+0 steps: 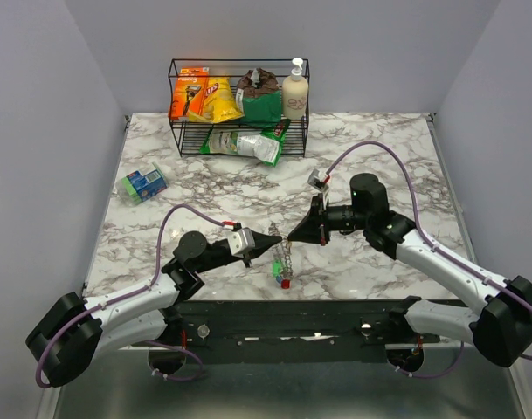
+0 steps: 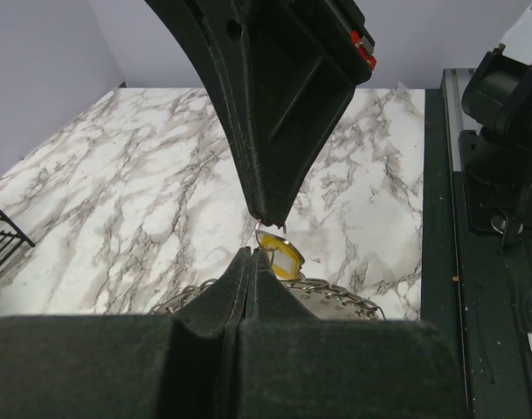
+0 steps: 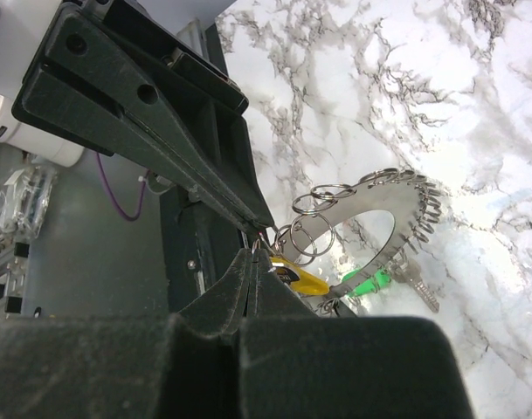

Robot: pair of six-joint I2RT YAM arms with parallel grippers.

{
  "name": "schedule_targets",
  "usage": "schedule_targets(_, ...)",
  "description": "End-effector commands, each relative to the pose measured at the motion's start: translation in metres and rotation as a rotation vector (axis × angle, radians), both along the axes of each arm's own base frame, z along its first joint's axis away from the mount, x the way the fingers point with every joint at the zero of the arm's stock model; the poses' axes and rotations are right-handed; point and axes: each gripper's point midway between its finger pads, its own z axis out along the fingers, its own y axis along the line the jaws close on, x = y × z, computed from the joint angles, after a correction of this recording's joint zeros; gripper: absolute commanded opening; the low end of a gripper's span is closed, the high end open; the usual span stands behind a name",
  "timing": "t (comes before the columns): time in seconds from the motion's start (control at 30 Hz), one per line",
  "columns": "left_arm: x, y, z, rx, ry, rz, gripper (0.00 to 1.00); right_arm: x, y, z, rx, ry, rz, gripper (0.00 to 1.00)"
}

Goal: Put the keys on the keyring

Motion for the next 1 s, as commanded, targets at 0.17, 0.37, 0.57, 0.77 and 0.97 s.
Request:
schedule_targets(0.17, 0.003, 0.0, 0.029, -0.056, -0.071, 0.022, 0.0, -0.002, 0.003, -0.006, -0.006, -0.008, 0.022, 0.01)
schedule_targets(0.37, 0.003, 0.001, 0.03, -0.058, -0.074, 0.026, 0.0, 0.0, 0.001, -0.013, -0.02, -0.005, 0.005, 0.01)
schedule_targets(0.57, 0.001, 0.001, 0.031, -0.061, -0.079, 0.015, 0.0, -0.002, -0.002, -0.022, -0.048, 0.011, -0.009, 0.01)
schedule_targets(0.77, -0.001, 0.001, 0.033, -0.069, -0.083, 0.007, 0.0, -0.002, -0.002, -0.025, -0.052, 0.02, -0.005, 0.01)
schedule_targets(0.97, -0.003, 0.0, 0.035, -0.077, -0.086, -0.003, 0.0, -0.005, 0.0, -0.025, -0.045, 0.029, 0.015, 0.01)
